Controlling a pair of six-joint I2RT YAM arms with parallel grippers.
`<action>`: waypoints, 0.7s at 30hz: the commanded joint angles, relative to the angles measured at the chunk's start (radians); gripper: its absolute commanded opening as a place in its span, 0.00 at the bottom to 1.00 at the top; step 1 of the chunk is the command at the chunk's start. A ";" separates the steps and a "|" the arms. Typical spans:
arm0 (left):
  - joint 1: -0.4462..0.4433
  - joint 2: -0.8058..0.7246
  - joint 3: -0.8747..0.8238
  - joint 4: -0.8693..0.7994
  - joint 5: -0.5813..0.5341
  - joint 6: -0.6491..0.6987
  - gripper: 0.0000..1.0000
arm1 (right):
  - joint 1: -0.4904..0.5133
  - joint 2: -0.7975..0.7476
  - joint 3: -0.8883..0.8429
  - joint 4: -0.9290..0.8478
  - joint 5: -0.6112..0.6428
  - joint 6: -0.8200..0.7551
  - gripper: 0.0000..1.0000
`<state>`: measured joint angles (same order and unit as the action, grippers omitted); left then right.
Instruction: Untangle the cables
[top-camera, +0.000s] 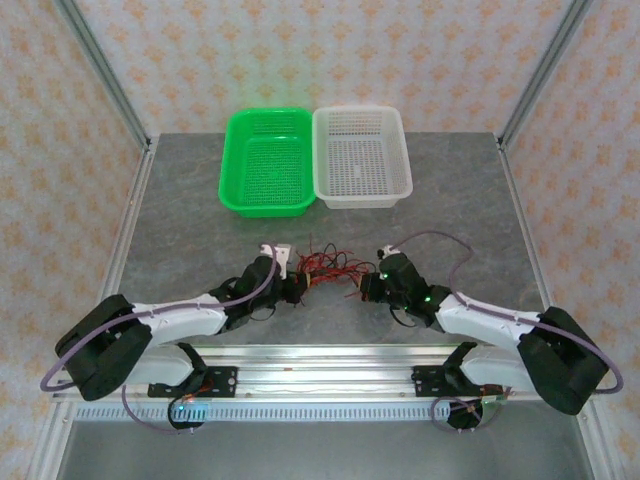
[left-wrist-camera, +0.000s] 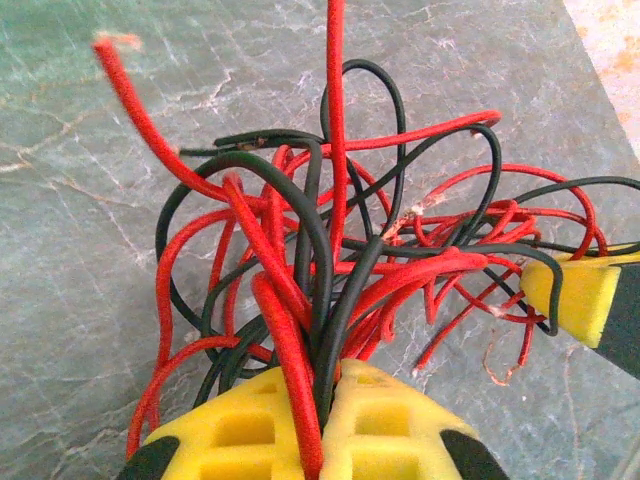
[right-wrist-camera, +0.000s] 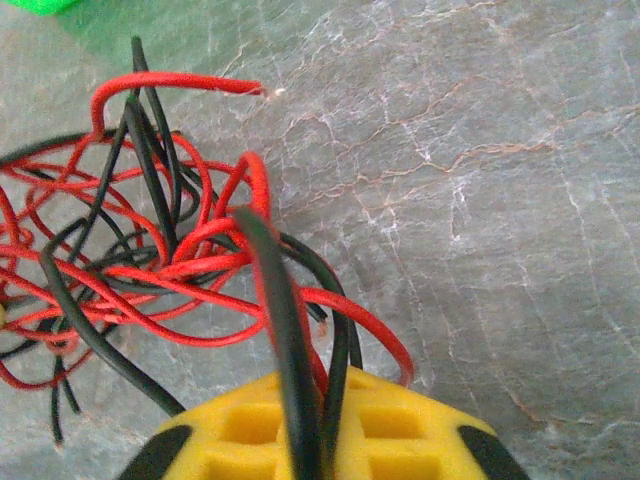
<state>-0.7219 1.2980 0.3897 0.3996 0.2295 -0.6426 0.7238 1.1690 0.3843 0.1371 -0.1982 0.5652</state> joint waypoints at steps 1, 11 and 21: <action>0.022 0.049 0.000 0.047 0.068 -0.095 0.00 | 0.002 0.006 -0.015 0.047 0.044 0.121 0.19; 0.024 0.061 -0.041 0.101 0.053 -0.169 0.00 | 0.038 -0.123 0.067 -0.118 0.066 0.262 0.55; 0.024 0.099 -0.091 0.189 0.047 -0.212 0.00 | 0.162 -0.002 0.354 -0.279 0.142 0.275 0.60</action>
<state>-0.7059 1.3819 0.3241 0.5499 0.2806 -0.8227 0.8658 1.1202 0.6926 -0.0750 -0.1013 0.8234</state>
